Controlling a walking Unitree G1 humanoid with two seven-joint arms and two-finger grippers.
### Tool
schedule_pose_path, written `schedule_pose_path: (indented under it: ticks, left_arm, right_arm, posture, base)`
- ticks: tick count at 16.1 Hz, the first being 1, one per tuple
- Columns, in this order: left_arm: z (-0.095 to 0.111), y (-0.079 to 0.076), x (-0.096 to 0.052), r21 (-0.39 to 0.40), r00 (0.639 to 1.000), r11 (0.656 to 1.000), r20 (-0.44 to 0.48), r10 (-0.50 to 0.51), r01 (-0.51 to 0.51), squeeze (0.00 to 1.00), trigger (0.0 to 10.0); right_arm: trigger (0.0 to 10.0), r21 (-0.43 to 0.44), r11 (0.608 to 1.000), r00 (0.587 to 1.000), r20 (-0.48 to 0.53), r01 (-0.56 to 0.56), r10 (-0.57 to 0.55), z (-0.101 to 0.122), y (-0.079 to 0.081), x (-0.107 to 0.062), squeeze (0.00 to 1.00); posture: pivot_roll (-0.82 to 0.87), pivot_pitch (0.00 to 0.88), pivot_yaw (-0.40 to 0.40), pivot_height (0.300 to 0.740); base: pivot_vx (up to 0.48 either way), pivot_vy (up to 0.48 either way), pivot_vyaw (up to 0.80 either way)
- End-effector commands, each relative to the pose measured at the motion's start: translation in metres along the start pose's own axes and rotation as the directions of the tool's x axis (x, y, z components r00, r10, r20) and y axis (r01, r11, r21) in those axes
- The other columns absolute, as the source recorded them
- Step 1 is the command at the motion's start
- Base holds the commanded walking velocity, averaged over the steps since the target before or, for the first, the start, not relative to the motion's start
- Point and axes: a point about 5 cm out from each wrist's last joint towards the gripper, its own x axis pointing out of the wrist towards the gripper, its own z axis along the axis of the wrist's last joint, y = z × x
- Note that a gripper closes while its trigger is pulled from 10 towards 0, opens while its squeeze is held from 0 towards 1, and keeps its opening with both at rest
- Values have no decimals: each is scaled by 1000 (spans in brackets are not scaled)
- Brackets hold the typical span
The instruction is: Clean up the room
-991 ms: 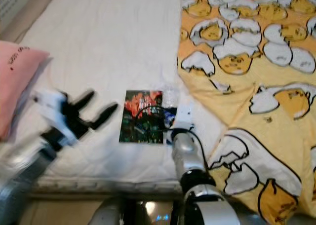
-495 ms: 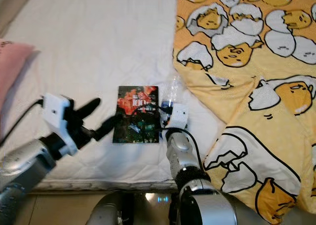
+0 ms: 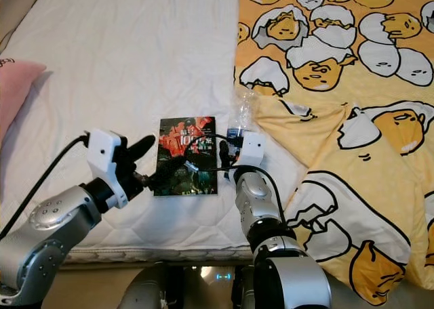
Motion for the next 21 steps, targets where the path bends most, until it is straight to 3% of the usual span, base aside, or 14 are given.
schedule_pose_path:
  ticks: [1, 3, 5, 7, 10, 11, 12, 13, 14, 15, 16, 17, 21]
  left_arm:
    - [-15, 4, -3, 4, 999, 1000, -52, -1, 1, 0, 10000]
    - [-17, 6, 8, -2, 1000, 1000, -28, 4, -5, 0, 10000]
    - [-12, 11, 33, 22, 998, 999, 36, 49, -49, 0, 10000]
    - [-9, 16, 49, 40, 989, 993, 105, 105, -110, 0, 10000]
    - [-7, 23, 51, 14, 975, 985, 150, 166, -170, 0, 10000]
    - [-11, 33, 45, 2, 952, 965, 166, 257, -261, 0, 10000]
    - [-34, 57, 22, -69, 864, 873, 127, 487, -483, 0, 10000]
    - [-40, 61, 15, -82, 838, 846, 111, 534, -527, 0, 10000]
    - [-42, 65, 7, -55, 796, 805, 130, 592, -590, 0, 10000]
    - [-37, 65, 12, -3, 792, 801, 149, 592, -598, 0, 10000]
    - [-32, 63, 17, 9, 805, 816, 165, 569, -579, 0, 10000]
    - [-23, 56, 28, 25, 841, 856, 208, 500, -516, 0, 10000]
    - [-18, 48, 34, 58, 860, 878, 241, 450, -476, 0, 10000]
  right_arm:
    - [0, -2, 1000, 999, 41, -3, 3, 4, -3, -1, 27]
    - [0, -35, 999, 993, 117, -3, 7, 23, -9, 1, 78]
    - [0, -150, 988, 955, 296, 31, 15, 66, -30, -5, 82]
    - [0, -205, 962, 876, 477, 182, -65, 101, -61, -31, 71]
    - [0, -266, 941, 846, 531, 207, -36, 94, -62, -54, 63]
    - [0, -252, 938, 830, 555, 239, -63, 83, -65, -68, 55]
    - [0, -221, 938, 833, 543, 268, -110, 71, -68, -83, 59]
    - [0, -224, 936, 834, 540, 273, -114, 70, -69, -86, 59]
    - [0, -214, 941, 871, 473, 263, -136, 58, -79, -88, 55]
    - [0, -238, 951, 915, 394, 195, -89, 46, -78, -85, 55]
    - [0, -276, 951, 926, 376, 137, -24, 43, -71, -83, 39]
    - [10000, -266, 961, 947, 320, 80, 9, 35, -63, -79, 20]
    - [10000, -209, 963, 953, 283, 171, -108, 33, -78, -74, 0]
  posture:
    - [118, 159, 97, 740]
    - [65, 107, 69, 740]
    - [12, 37, 23, 740]
    - [-7, 0, -44, 740]
    - [-11, 0, -53, 740]
    - [-17, 0, -52, 740]
    - [-37, 0, -41, 740]
    - [-40, 0, -37, 740]
    - [-38, 0, -32, 740]
    - [-41, 0, -29, 740]
    - [-44, 0, -27, 740]
    - [-55, 0, -18, 740]
    - [-64, 0, -3, 740]
  base:
    - [0, 0, 0]
    - [0, 0, 0]
    - [0, 0, 0]
    - [0, 0, 0]
    - [0, 0, 0]
    - [0, 0, 0]
    - [0, 0, 0]
    - [0, 0, 0]
    - [0, 0, 0]
    - [0, 0, 0]
    - [0, 0, 0]
    - [285, -382, 0]
    - [293, -377, 0]
